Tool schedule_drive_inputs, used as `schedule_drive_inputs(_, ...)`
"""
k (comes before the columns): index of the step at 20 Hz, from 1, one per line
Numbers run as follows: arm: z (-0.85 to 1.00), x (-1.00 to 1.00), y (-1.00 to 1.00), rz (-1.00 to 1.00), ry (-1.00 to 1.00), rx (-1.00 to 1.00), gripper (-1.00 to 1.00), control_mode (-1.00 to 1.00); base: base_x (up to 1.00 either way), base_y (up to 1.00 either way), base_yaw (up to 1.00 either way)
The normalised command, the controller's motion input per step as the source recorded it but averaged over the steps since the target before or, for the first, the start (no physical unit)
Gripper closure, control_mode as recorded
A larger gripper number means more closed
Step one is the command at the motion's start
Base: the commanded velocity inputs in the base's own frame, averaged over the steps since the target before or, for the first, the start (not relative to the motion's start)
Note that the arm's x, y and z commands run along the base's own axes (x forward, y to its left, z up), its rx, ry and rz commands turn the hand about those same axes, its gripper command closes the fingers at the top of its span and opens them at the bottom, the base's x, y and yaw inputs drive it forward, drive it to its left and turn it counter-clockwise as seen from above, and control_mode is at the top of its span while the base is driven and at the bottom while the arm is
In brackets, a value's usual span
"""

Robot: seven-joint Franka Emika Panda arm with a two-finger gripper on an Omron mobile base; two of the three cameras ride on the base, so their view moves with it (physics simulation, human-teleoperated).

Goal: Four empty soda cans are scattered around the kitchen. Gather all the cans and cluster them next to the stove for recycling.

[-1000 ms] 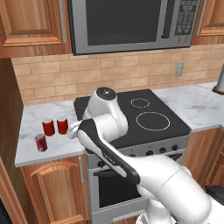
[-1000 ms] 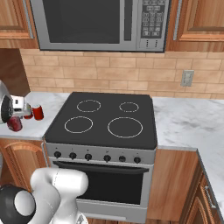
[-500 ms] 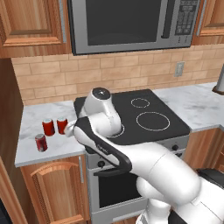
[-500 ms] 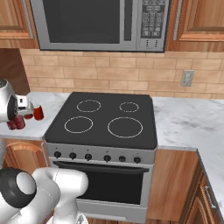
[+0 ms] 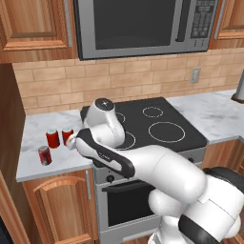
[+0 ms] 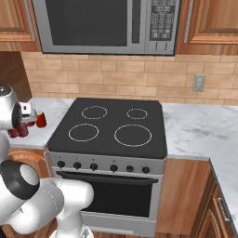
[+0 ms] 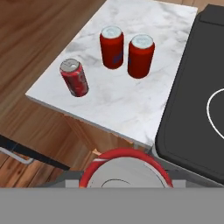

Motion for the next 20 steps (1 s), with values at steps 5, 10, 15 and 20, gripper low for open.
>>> schedule_drive_inputs(5,-0.23,0.24,0.23,0.01,0.00,-0.02,1.00,-1.00,0.00,0.00,0.00)
schedule_drive_inputs(10,-0.21,0.26,0.19,0.02,0.00,-0.02,1.00,-1.00,0.00,0.00,0.00)
schedule_drive_inputs(15,-0.22,0.29,0.14,0.02,0.00,-0.01,1.00,-1.00,0.00,0.00,0.00)
schedule_drive_inputs(20,-0.25,0.29,0.21,0.02,0.00,-0.02,1.00,-1.00,0.00,0.00,0.00)
